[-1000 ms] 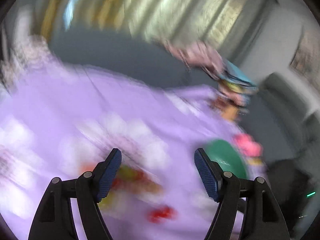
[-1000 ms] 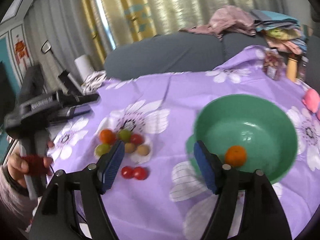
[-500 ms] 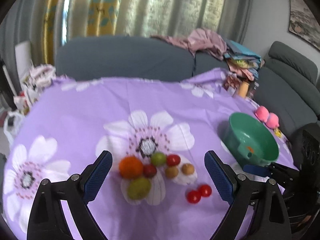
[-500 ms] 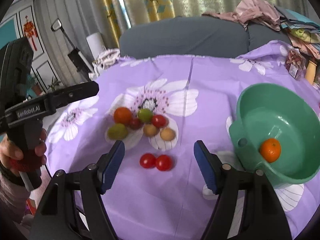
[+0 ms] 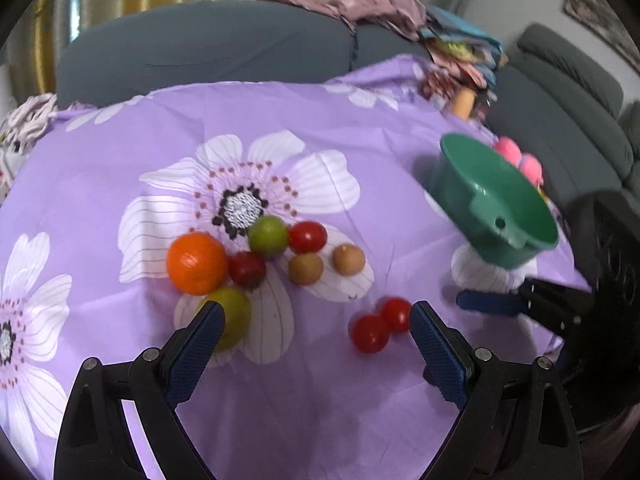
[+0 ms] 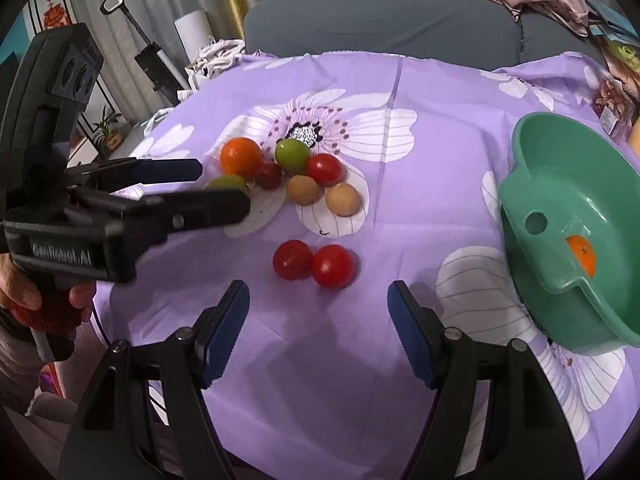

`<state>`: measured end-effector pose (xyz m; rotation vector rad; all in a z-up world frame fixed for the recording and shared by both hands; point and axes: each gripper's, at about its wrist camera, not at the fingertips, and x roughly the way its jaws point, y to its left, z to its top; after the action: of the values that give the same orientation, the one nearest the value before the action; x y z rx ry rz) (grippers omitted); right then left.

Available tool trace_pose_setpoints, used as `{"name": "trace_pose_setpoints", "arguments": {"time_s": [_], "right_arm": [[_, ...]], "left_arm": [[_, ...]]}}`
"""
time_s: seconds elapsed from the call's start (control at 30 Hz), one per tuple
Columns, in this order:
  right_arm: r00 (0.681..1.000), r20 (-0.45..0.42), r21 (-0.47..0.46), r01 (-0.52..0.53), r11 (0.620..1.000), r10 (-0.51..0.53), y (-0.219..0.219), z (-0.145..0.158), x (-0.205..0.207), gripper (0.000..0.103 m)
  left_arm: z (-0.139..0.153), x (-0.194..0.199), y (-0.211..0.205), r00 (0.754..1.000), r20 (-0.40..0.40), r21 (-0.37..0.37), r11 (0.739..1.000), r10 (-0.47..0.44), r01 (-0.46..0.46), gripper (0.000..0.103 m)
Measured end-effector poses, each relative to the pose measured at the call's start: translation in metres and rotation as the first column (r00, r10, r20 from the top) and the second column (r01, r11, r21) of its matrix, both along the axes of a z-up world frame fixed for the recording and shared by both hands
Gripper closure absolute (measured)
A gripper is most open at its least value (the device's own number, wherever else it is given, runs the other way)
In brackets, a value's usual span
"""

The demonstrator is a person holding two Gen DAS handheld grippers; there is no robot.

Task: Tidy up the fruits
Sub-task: 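Move the left gripper back toward the two red cherry tomatoes, then grasp one cherry tomato with the left gripper while the right gripper grasps the other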

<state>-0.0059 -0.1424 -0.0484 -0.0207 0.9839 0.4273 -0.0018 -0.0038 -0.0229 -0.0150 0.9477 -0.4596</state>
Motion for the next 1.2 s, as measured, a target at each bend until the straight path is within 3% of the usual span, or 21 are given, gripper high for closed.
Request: {"name": "trace_pose_setpoints", "arguments": {"time_s": [0.37, 0.5, 0.97, 1.03, 1.2], "right_arm": [[0.999, -0.047, -0.049, 0.002, 0.999, -0.004, -0.001, -0.014, 0.015, 0.033], [0.998, -0.055, -0.054, -0.01, 0.999, 0.007, -0.002, -0.018, 0.022, 0.034], [0.997, -0.071, -0.085, -0.047, 0.995, 0.041, -0.001, -0.023, 0.035, 0.047], [0.996, -0.074, -0.075, -0.048, 0.996, 0.042, -0.001, -0.023, 0.037, 0.051], [0.996, -0.07, -0.084, -0.061, 0.995, 0.055, 0.004, -0.025, 0.04, 0.055]], "left_arm": [[-0.019, 0.002, -0.014, 0.993, -0.094, 0.066, 0.995, -0.071, 0.077, 0.01], [-0.021, 0.004, -0.015, 0.991, -0.114, 0.056, 0.995, -0.077, 0.084, 0.01], [-0.029, 0.018, -0.017, 0.981, -0.164, 0.03, 0.993, -0.106, 0.113, 0.012], [-0.029, 0.018, -0.012, 0.981, -0.165, 0.032, 0.994, -0.1, 0.107, 0.018], [-0.03, 0.016, -0.012, 0.98, -0.16, 0.046, 0.99, -0.122, 0.13, 0.019]]}}
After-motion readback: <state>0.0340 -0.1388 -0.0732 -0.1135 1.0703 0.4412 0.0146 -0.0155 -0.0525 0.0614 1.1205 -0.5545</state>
